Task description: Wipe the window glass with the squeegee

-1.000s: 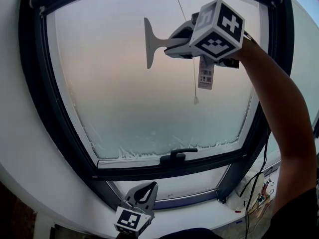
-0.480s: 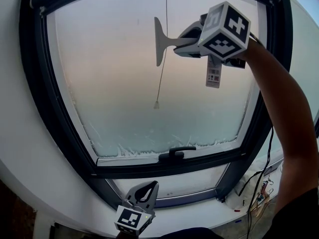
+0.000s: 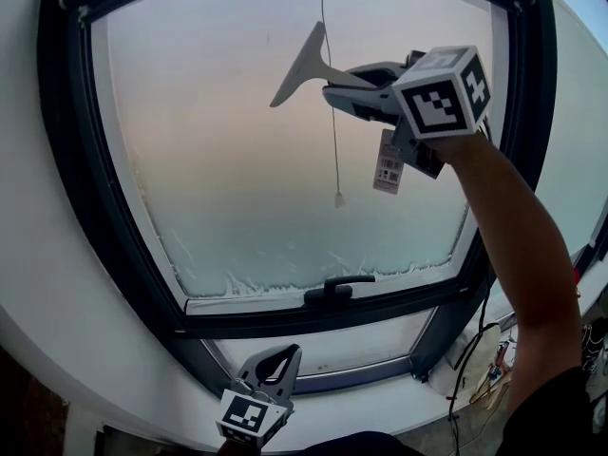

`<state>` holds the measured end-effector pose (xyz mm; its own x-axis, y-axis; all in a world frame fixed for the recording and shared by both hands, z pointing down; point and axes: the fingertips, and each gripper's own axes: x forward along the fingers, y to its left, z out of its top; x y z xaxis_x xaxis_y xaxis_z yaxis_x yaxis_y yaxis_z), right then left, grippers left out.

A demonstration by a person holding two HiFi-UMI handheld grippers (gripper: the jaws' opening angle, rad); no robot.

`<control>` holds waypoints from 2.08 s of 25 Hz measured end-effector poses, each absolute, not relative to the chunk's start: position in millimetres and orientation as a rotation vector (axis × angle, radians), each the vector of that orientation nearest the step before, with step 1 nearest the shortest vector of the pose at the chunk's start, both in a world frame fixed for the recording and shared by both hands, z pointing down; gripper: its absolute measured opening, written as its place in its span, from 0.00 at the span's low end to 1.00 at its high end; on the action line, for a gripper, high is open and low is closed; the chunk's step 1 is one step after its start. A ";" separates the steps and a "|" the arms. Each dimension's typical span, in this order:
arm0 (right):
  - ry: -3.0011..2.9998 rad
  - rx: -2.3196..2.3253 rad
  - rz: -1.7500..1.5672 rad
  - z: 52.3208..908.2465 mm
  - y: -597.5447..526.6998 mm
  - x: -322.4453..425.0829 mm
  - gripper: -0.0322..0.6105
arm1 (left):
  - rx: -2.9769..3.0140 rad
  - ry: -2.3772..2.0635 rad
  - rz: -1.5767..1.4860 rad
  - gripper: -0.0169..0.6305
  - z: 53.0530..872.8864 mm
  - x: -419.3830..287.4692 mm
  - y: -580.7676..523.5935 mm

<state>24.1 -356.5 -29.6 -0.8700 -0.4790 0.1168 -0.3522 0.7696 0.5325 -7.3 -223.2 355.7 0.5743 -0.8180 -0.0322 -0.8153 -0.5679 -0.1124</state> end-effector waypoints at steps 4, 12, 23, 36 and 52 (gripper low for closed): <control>-3.212 0.860 -0.376 -42.7 -355.8 33.7 0.15 | -2.696 1.373 -0.057 0.03 357.1 -8.4 -221.7; -3.580 1.112 -0.022 -58.6 -367.4 39.8 0.15 | -2.708 1.323 -0.081 0.03 359.3 -12.4 -211.5; -3.536 1.178 -0.059 -56.8 -370.9 22.0 0.14 | -2.709 1.340 -0.109 0.03 362.6 -38.7 -199.6; -3.499 1.181 -0.061 -3.8 -370.0 27.5 0.14 | -2.748 1.309 -0.114 0.03 373.0 -42.7 -201.4; -3.463 1.092 0.091 99.2 -363.3 29.5 0.14 | -2.785 1.266 -0.152 0.03 388.1 -34.1 -204.4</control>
